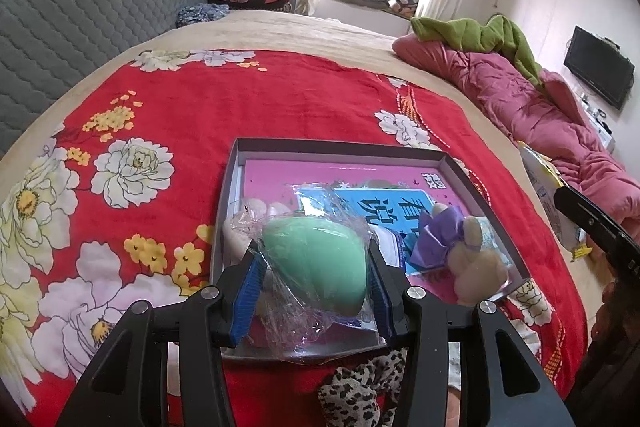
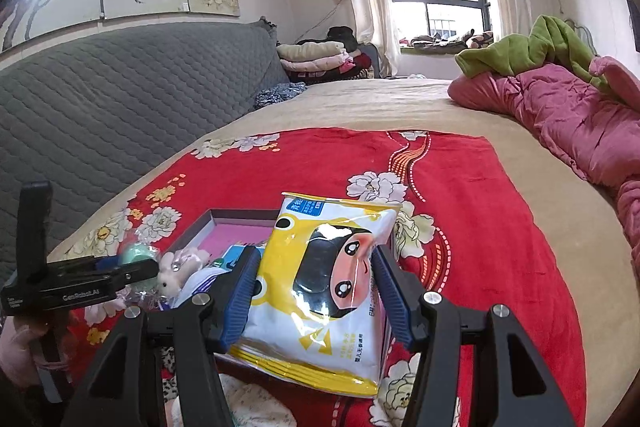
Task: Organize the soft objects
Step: 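Carry the sponge bag with the left tool while the right tool carries the wipes pack over the box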
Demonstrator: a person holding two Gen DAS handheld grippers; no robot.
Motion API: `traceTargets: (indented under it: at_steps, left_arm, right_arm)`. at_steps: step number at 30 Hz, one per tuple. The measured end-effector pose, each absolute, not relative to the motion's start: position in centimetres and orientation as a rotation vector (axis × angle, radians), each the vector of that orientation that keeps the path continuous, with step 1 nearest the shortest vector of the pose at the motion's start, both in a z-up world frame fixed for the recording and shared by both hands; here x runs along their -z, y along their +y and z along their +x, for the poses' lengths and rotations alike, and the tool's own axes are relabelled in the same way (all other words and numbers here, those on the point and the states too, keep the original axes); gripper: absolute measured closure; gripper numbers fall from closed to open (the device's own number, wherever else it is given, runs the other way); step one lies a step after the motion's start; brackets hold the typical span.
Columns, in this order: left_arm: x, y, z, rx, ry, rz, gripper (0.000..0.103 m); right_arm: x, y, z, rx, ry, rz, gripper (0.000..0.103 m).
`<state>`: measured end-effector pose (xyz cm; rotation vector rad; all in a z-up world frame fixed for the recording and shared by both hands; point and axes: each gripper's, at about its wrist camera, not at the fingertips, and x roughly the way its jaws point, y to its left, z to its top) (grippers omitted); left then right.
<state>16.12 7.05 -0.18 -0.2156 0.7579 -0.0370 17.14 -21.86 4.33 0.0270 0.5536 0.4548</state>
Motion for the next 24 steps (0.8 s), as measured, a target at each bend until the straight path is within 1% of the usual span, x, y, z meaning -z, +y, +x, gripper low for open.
traceTargets:
  at_steps: [24]
  left_arm:
    - [1.6, 6.0, 17.8, 0.046, 0.790, -0.176, 0.053]
  right_arm:
    - [-3.0, -21.1, 19.9, -0.451, 0.588, -0.021, 0.045]
